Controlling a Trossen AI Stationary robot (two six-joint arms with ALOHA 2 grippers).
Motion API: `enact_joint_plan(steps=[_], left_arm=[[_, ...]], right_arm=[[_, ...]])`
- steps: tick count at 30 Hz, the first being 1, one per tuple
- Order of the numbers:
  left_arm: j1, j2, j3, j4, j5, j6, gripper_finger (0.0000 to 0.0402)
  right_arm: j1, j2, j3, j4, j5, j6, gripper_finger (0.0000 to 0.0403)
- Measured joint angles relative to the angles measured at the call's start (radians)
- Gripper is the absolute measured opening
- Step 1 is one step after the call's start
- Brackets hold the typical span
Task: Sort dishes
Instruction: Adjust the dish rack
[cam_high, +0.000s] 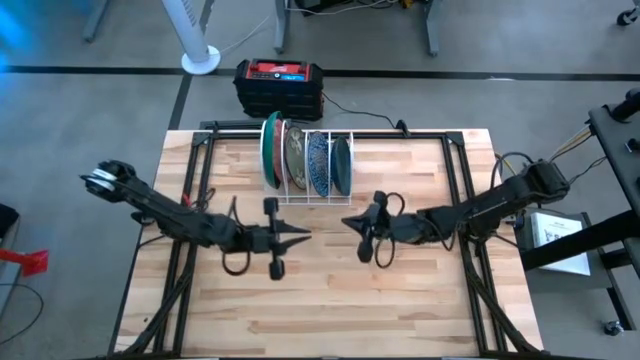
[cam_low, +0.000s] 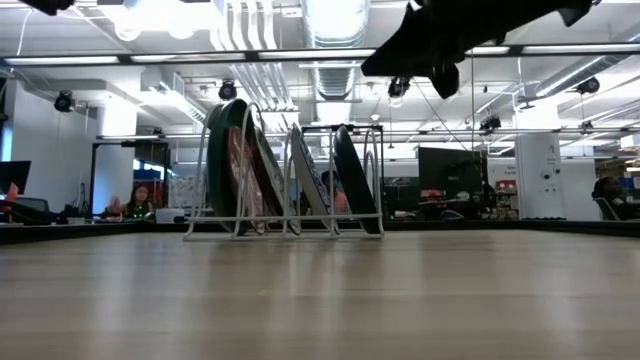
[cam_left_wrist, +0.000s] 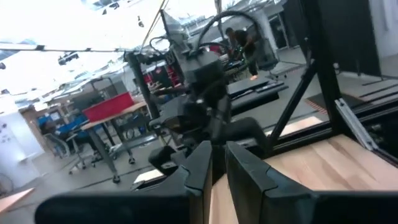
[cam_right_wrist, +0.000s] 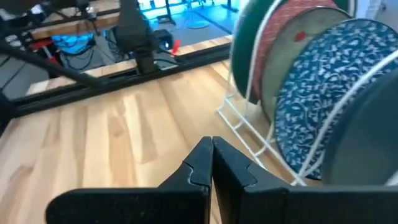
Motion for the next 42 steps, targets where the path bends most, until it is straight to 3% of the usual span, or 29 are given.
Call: enact_joint_plan(steps=[8, 10, 13, 16, 20, 24, 30, 36, 42], left_arm=[[0.000, 0.217, 0.234, -0.070, -0.035, 0.005, 0.0036], [0.015, 0.265, 0.308, -0.117, -0.034, 0.045, 0.0036], [0.043, 0.298, 0.402, -0.232, -0.029, 0.086, 0.0036], [0.072, 0.285, 0.421, -0.298, 0.060, 0.065, 0.0036], [0.118, 0.257, 0.355, -0.201, 0.233, 0.008, 0.0036], [0.110, 0.206, 0.280, -0.197, 0.138, -0.025, 0.0036], [0.031, 0.063, 0.138, -0.175, -0.032, -0.021, 0.0036], [0.025, -0.067, -0.069, -0.052, -0.041, -0.072, 0.0036], [0.065, -0.108, -0.240, 0.189, -0.043, -0.048, 0.0036]], right_arm=[[0.117, 0.052, -0.007, 0.217, 0.012, -0.189, 0.0000], [0.113, 0.053, -0.007, 0.300, -0.028, -0.279, 0.0000], [0.079, 0.049, -0.007, 0.420, -0.179, -0.391, 0.0000], [0.062, 0.026, -0.007, 0.453, -0.211, -0.510, 0.0000], [0.061, -0.046, -0.009, 0.507, -0.234, -0.646, 0.0000], [0.095, -0.170, -0.061, 0.502, -0.243, -0.700, 0.0000], [0.141, -0.449, -0.286, 0.502, -0.244, -0.674, 0.0000], [0.156, -0.681, -0.486, 0.509, -0.208, -0.658, 0.0000], [0.126, -0.786, -0.584, 0.520, -0.197, -0.664, 0.0000]])
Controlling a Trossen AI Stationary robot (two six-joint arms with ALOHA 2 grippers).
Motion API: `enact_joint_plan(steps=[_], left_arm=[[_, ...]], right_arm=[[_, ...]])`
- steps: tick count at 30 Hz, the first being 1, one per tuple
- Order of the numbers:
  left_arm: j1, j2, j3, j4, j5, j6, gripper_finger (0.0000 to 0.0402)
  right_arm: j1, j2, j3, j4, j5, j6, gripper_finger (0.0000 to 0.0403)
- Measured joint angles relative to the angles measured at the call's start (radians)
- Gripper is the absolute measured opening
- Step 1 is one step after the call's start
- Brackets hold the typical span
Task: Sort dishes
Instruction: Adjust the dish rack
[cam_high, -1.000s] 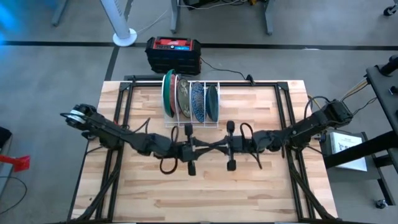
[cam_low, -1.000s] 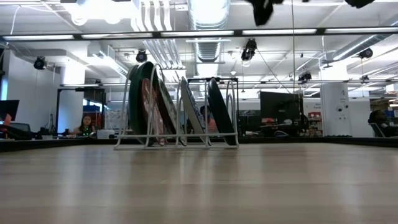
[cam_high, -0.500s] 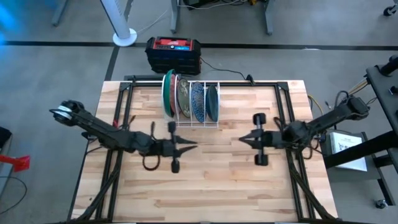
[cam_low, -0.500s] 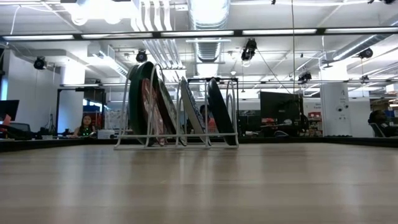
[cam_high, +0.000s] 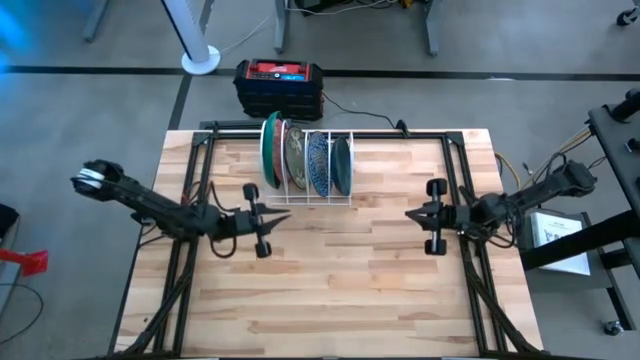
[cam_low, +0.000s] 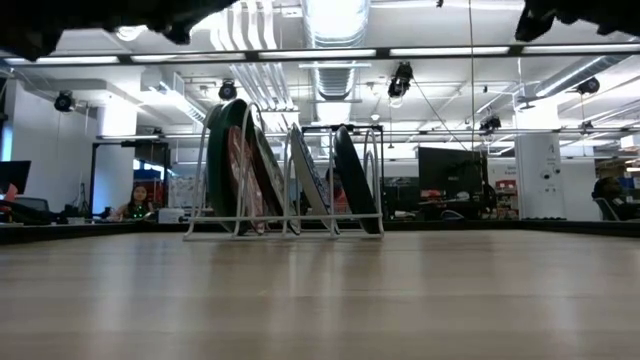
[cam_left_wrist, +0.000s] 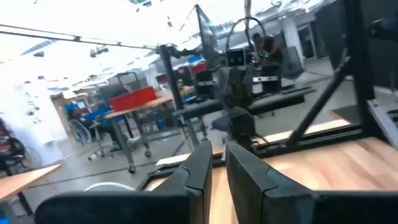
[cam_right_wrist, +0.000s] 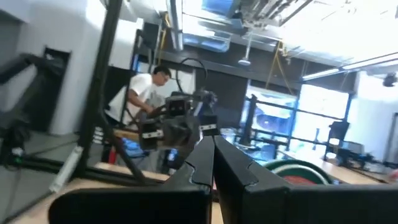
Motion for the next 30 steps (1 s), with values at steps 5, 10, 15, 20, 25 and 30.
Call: enact_joint_plan(steps=[5, 10, 15, 20, 25, 30], left_arm=[[0.084, 0.022, -0.053, 0.045, 0.000, 0.007, 0.0036], [0.168, 0.040, -0.080, 0.045, 0.000, 0.026, 0.0036], [0.215, 0.059, -0.092, 0.037, 0.001, 0.031, 0.0036], [0.225, 0.052, -0.128, 0.035, -0.002, 0.029, 0.0036], [0.225, 0.028, -0.145, 0.037, -0.024, -0.020, 0.0036], [0.225, 0.014, -0.145, 0.038, -0.026, -0.031, 0.0036]], right_arm=[[-0.045, -0.010, -0.081, 0.078, -0.004, -0.063, 0.0000], [-0.095, -0.020, -0.136, 0.272, -0.003, -0.160, 0.0000], [-0.181, -0.057, -0.137, 0.301, 0.007, -0.235, 0.0000], [-0.205, -0.171, -0.137, 0.291, -0.045, -0.192, 0.0000], [-0.177, -0.339, -0.138, 0.190, -0.163, -0.079, 0.0000], [-0.147, -0.555, -0.138, 0.068, -0.176, -0.075, 0.0000]])
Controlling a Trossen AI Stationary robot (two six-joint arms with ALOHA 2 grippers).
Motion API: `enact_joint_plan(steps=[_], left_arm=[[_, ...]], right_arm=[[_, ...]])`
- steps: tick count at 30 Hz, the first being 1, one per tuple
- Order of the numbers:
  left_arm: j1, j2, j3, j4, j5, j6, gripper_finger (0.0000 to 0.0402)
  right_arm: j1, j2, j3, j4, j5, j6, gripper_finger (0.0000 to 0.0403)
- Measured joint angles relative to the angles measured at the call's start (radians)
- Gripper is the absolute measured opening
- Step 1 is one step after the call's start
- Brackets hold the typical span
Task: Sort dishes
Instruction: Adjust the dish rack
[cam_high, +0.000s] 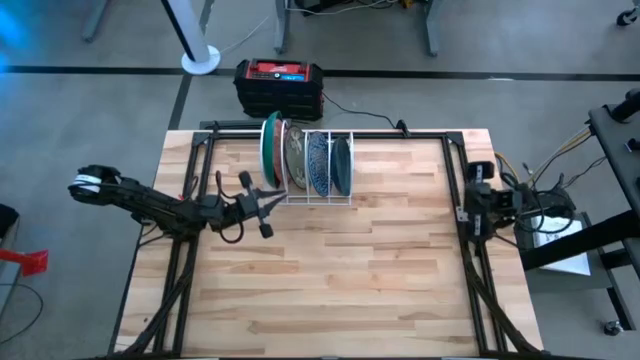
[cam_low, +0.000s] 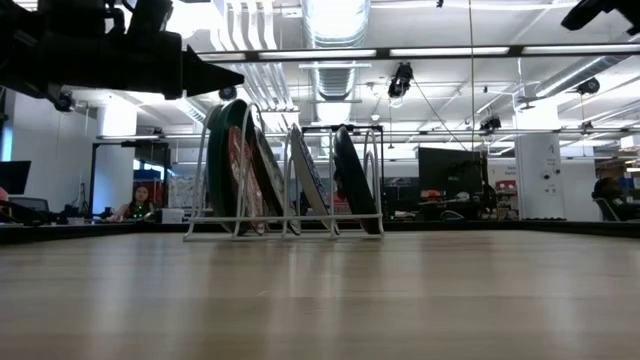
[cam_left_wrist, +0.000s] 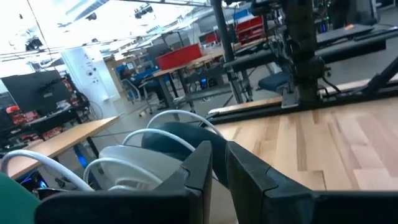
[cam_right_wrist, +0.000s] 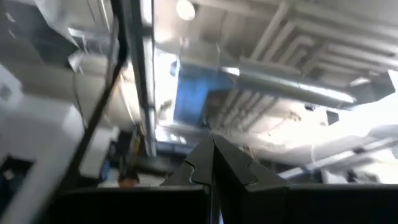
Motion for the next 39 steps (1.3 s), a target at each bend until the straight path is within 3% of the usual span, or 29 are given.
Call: enact_joint_plan(steps=[4, 8, 13, 18, 22, 31, 39], left_arm=[[0.002, -0.014, 0.000, 0.002, -0.022, 0.015, 0.0036], [0.067, -0.023, 0.001, 0.053, -0.055, 0.057, 0.0036], [0.227, -0.073, -0.003, -0.024, -0.224, 0.132, 0.0036], [0.440, -0.167, -0.047, -0.066, -0.206, 0.071, 0.0036], [0.557, -0.268, -0.097, -0.072, -0.284, 0.087, 0.0036], [0.571, -0.424, -0.126, -0.257, -0.015, -0.004, 0.0036], [0.569, -0.390, -0.119, -0.312, 0.005, -0.063, 0.0036]], right_arm=[[0.010, -0.036, 0.000, -0.013, -0.061, 0.022, 0.0000], [0.010, -0.036, 0.002, -0.116, -0.058, 0.031, 0.0000], [0.010, -0.035, 0.001, -0.199, -0.035, 0.034, 0.0000], [0.010, -0.036, 0.002, -0.197, -0.035, 0.033, 0.0000], [0.010, -0.036, 0.001, -0.209, -0.032, 0.035, 0.0000], [0.010, -0.035, 0.001, -0.258, 0.015, 0.033, 0.0000], [0.010, -0.035, 0.001, -0.279, 0.045, 0.033, 0.0000]])
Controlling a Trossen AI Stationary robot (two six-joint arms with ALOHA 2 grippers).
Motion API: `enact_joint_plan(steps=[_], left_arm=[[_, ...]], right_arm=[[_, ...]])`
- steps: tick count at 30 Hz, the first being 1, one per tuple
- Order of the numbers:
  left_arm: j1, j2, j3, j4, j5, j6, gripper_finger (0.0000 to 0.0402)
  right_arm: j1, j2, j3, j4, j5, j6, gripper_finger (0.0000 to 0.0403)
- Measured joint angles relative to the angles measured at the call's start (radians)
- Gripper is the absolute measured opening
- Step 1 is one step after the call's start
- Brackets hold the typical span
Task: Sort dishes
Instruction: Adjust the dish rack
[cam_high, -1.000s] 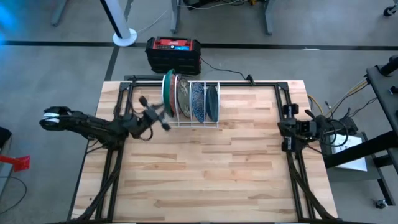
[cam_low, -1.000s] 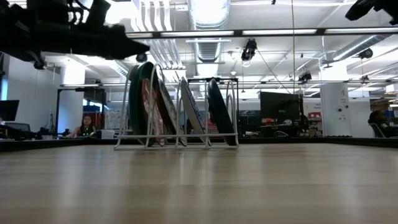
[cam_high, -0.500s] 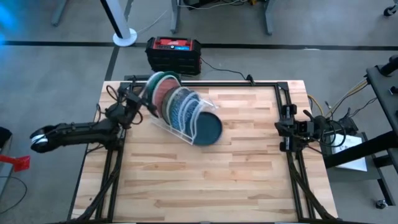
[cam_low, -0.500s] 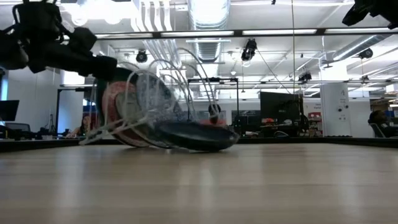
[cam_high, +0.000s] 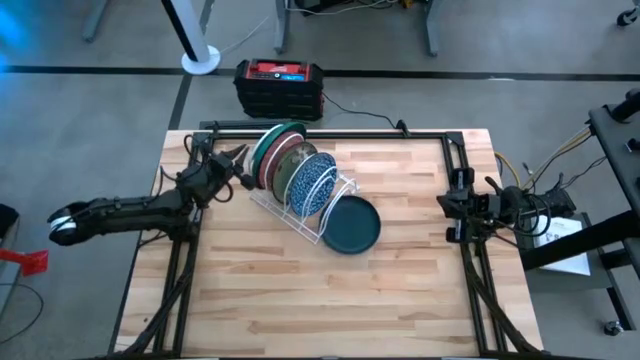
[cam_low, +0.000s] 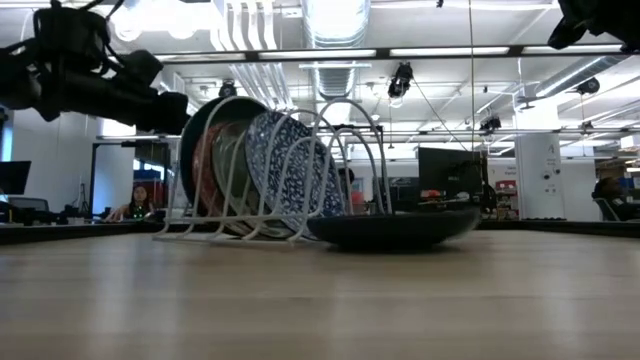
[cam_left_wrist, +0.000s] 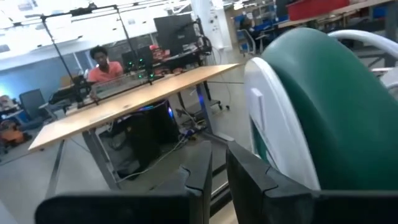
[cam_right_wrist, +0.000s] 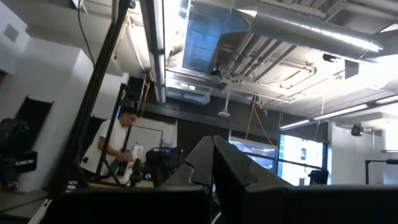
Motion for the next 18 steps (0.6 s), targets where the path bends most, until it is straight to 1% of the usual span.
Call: enact_joint_plan(steps=[6, 8, 12, 14, 16, 18], left_arm=[[-0.003, 0.002, 0.013, 0.000, 0.003, -0.013, 0.0036], [-0.003, 0.001, 0.022, -0.013, 0.003, -0.014, 0.0036], [-0.003, 0.000, 0.043, -0.044, 0.002, -0.025, 0.0036], [-0.003, -0.003, 0.061, -0.111, -0.002, -0.049, 0.0036], [-0.003, -0.010, 0.089, -0.225, -0.002, -0.089, 0.0036], [-0.006, -0.020, 0.126, -0.350, -0.002, -0.134, 0.0036]], right_arm=[[0.000, 0.000, 0.000, -0.001, 0.017, 0.010, 0.0000], [0.000, 0.000, 0.000, -0.022, 0.052, 0.006, 0.0000], [0.000, 0.000, 0.000, -0.086, 0.158, 0.002, 0.0000], [0.000, 0.000, 0.000, -0.123, 0.204, 0.002, 0.0000], [0.000, 0.000, 0.000, -0.140, 0.235, 0.002, 0.0000], [0.000, 0.000, 0.000, -0.148, 0.243, 0.003, 0.0000]])
